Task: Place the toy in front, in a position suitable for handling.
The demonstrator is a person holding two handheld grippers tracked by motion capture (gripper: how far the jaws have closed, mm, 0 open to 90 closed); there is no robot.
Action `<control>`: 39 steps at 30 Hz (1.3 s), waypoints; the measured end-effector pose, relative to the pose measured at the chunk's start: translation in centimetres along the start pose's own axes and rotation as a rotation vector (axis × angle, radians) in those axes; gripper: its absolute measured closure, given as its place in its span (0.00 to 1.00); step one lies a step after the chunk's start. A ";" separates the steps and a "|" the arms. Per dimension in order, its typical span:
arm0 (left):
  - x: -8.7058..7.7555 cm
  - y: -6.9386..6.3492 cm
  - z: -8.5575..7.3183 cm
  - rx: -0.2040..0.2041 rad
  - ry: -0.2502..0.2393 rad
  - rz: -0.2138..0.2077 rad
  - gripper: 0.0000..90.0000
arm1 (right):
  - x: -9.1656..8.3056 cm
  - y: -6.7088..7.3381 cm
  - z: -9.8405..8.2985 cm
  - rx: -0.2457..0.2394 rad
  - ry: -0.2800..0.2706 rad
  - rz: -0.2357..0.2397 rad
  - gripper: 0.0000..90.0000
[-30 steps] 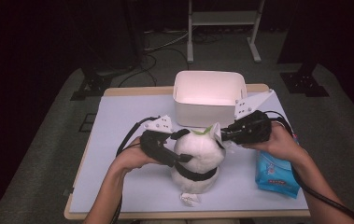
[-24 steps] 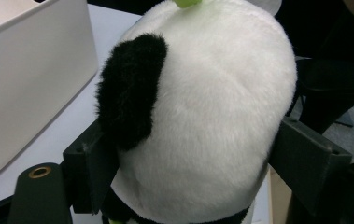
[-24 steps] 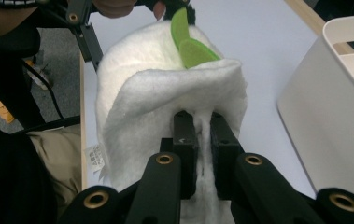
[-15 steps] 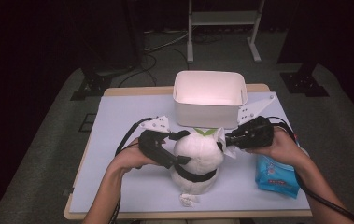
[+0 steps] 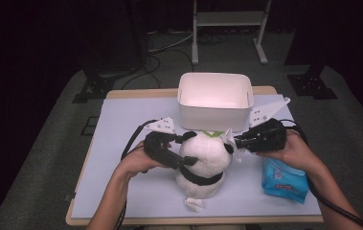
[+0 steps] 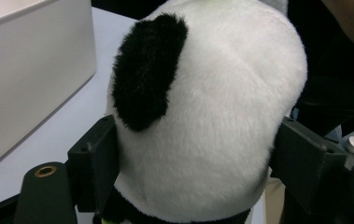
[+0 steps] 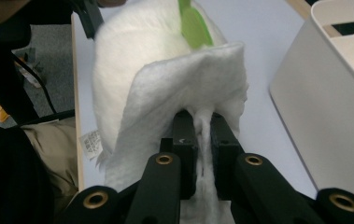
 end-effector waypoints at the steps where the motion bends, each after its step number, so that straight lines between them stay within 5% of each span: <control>1: 0.1 -0.1 0.1 0.000 0.000 0.000 0.25 | -0.1 0.1 0.2 0.001 0.001 0.001 0.93; 13: 1.1 -1.0 1.4 0.045 0.038 0.009 0.24 | 0.3 0.8 3.6 -0.072 -0.006 0.003 0.92; 34: 2.2 -0.8 0.0 0.029 0.038 -0.058 0.12 | 0.1 0.6 1.2 -0.026 -0.002 0.031 0.93; 39: 2.7 -0.6 -0.2 0.025 0.010 -0.075 0.17 | 0.0 0.5 0.7 -0.017 -0.001 0.031 0.93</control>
Point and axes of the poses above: each handheld gripper's, and its own axes: x roughly forward along the jaws, z roughly out of its top, y roughly to its left, the point moved 3 cm from there along x, roughly forward along the jaws
